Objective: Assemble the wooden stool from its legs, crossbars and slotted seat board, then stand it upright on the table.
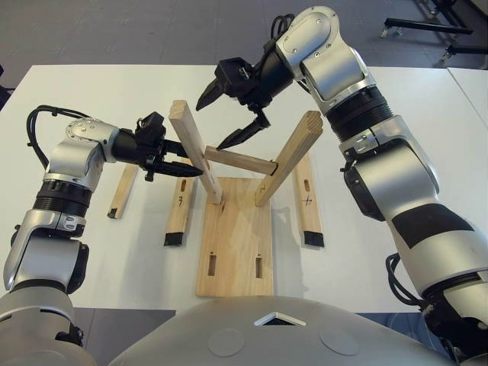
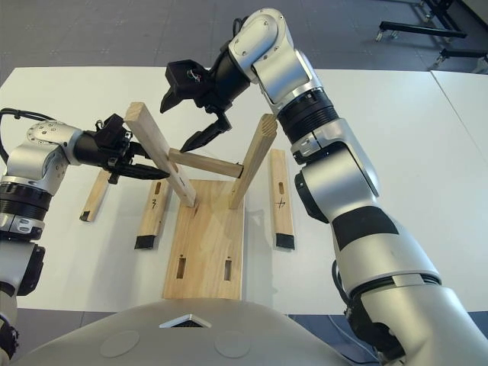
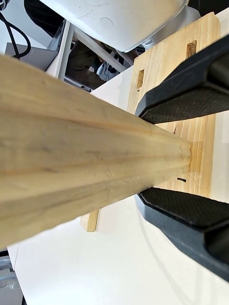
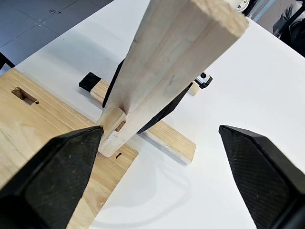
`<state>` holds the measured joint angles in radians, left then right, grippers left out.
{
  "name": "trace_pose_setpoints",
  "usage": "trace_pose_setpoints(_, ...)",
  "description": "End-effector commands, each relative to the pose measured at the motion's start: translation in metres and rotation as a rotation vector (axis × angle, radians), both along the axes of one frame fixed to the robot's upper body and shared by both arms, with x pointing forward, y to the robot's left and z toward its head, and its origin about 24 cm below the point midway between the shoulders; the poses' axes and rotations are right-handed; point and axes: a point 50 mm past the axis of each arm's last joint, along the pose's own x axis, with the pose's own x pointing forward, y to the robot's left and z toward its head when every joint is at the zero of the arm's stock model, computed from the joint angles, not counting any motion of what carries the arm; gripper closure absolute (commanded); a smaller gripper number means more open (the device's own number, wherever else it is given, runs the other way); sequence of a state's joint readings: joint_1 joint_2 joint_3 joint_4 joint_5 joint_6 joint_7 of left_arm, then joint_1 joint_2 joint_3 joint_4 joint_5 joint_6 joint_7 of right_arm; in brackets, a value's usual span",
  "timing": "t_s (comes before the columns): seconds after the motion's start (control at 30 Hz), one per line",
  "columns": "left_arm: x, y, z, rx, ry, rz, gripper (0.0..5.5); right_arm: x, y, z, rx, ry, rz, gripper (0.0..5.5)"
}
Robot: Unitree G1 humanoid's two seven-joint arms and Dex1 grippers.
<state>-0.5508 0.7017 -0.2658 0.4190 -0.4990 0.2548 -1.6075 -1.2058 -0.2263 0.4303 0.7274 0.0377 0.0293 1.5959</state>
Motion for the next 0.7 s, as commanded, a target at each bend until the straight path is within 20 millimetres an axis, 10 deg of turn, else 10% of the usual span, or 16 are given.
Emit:
trace_pose_setpoints(0.03, -0.01, 0.007, -0.032, 0.139, 0.106, 0.033, 3.49, 0.0, -0.001, -0.011, -0.088, -0.025, 0.004, 1.01)
trace_pose_setpoints(0.43, -0.01, 0.008, -0.033, 0.143, 0.103, 0.037, 3.49, -0.004, 0.011, -0.021, -0.157, -0.068, 0.055, 1.01)
trace_pose_setpoints(0.7, -0.01, 0.008, -0.033, 0.147, 0.104, 0.033, 3.49, 0.003, 0.019, 0.009, 0.012, -0.009, -0.018, 1.01)
